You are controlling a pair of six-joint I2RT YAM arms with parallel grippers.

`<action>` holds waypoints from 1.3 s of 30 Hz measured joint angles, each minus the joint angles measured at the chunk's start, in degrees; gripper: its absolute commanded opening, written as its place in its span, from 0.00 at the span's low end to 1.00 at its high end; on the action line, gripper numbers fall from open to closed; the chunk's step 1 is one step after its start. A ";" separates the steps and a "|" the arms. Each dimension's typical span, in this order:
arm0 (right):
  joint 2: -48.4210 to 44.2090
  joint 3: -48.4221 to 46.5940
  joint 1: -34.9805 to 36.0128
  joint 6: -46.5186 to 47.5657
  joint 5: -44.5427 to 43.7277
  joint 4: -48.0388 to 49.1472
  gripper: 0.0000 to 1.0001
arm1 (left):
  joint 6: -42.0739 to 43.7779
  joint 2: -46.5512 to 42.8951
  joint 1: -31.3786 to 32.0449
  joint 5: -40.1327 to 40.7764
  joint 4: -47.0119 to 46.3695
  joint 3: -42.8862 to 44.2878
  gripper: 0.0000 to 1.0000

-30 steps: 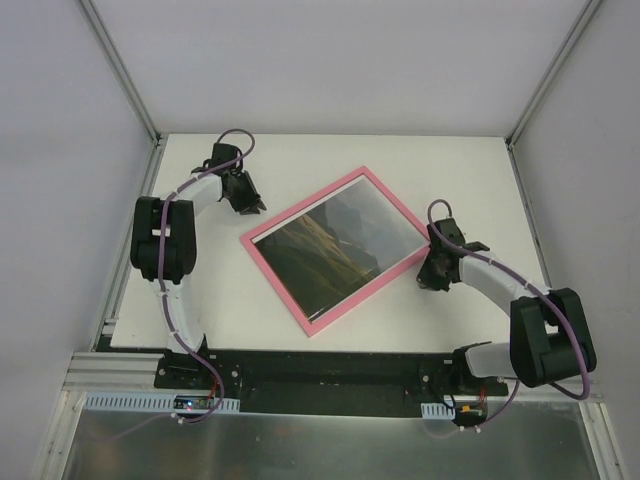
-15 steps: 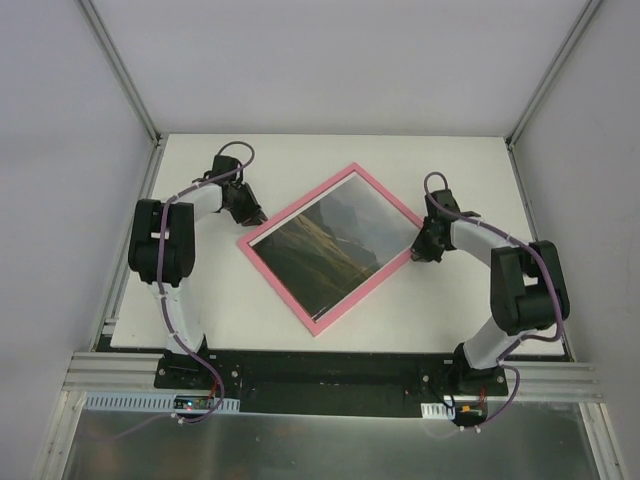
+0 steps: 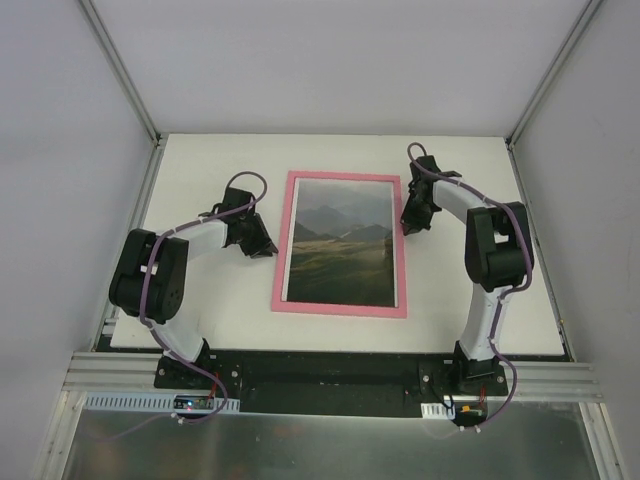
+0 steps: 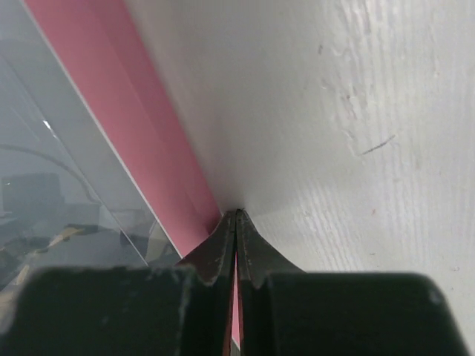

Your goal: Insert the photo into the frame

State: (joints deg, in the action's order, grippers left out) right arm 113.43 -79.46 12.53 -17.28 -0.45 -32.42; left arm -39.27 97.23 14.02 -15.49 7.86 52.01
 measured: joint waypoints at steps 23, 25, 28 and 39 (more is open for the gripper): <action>-4.31 6.51 1.57 1.31 -2.91 6.01 0.08 | -1.09 -0.37 0.50 -0.66 -1.42 -0.52 0.30; -4.61 6.54 1.07 1.27 -2.29 5.44 0.09 | -0.63 -0.37 0.20 -0.52 -0.98 0.02 0.33; -6.32 7.08 0.11 1.33 -1.62 4.39 0.24 | 0.55 -0.39 -0.02 -0.33 0.94 2.01 0.50; -38.80 20.13 3.15 3.13 -0.17 5.11 0.96 | 3.34 -19.87 8.00 4.31 5.68 3.26 0.99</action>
State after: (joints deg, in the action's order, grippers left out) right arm 74.63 -59.33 15.68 -14.15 -0.62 -27.31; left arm -35.92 77.36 22.02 -11.18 13.54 55.27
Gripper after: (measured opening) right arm 0.965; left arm 0.990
